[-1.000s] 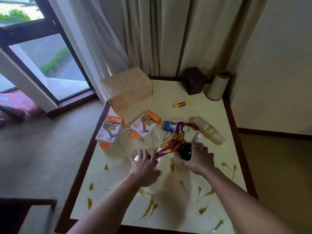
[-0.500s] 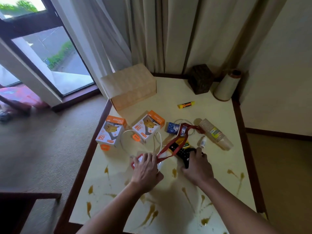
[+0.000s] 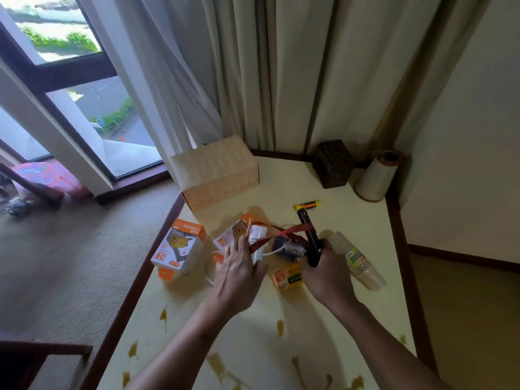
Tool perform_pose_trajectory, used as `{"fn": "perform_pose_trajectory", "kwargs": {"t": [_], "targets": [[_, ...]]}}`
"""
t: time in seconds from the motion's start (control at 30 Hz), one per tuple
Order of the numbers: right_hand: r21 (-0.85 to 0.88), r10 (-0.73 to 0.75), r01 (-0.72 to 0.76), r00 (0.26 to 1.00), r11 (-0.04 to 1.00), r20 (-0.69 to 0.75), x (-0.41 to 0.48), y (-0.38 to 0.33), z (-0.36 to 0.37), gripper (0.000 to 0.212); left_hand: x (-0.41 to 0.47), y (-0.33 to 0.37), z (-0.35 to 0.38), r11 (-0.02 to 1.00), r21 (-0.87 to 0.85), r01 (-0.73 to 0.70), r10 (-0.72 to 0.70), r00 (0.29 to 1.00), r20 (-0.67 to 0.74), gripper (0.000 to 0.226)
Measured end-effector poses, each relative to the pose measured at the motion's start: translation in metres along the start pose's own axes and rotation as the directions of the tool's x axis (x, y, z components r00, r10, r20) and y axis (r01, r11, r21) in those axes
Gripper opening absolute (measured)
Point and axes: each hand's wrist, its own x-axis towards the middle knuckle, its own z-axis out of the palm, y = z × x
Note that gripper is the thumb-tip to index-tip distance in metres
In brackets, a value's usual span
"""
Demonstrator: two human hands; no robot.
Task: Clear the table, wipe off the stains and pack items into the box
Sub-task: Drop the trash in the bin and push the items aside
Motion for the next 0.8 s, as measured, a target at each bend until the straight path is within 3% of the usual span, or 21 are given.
{"fn": "perform_pose_trajectory", "kwargs": {"t": [0.1, 0.23, 0.37, 0.47, 0.57, 0.7, 0.8], "targets": [[0.082, 0.007, -0.003, 0.999, 0.997, -0.052, 0.038, -0.024, -0.009, 0.030, 0.041, 0.022, -0.023, 1.000, 0.010, 0.006, -0.006, 1.000, -0.013, 0.054], [-0.002, -0.023, 0.023, 0.998, 1.000, -0.058, 0.098, -0.042, -0.004, 0.035, 0.112, 0.035, -0.040, 0.988, 0.153, 0.023, -0.027, 0.999, 0.023, 0.045], [-0.304, -0.073, 0.068, 0.997, 0.950, -0.005, 0.146, -0.041, 0.022, 0.050, 0.184, 0.021, -0.031, 0.935, 0.354, 0.018, -0.069, 0.989, 0.130, 0.061], [-0.576, -0.081, 0.078, 0.997, 0.814, 0.021, 0.167, -0.031, 0.042, 0.056, 0.222, 0.007, -0.017, 0.875, 0.484, -0.011, -0.103, 0.973, 0.209, 0.071], [-0.721, -0.076, 0.093, 0.996, 0.686, 0.055, 0.183, -0.022, 0.060, 0.055, 0.248, -0.005, -0.001, 0.833, 0.554, 0.006, -0.177, 0.950, 0.257, 0.075], [-0.743, -0.109, 0.144, 0.989, 0.654, 0.096, 0.193, -0.015, 0.071, 0.061, 0.258, -0.007, 0.018, 0.764, 0.642, -0.069, -0.130, 0.958, 0.257, 0.073], [-0.684, -0.111, 0.159, 0.987, 0.712, 0.114, 0.195, -0.013, 0.071, 0.064, 0.258, -0.005, 0.026, 0.753, 0.644, -0.135, -0.086, 0.950, 0.299, 0.075]]}}
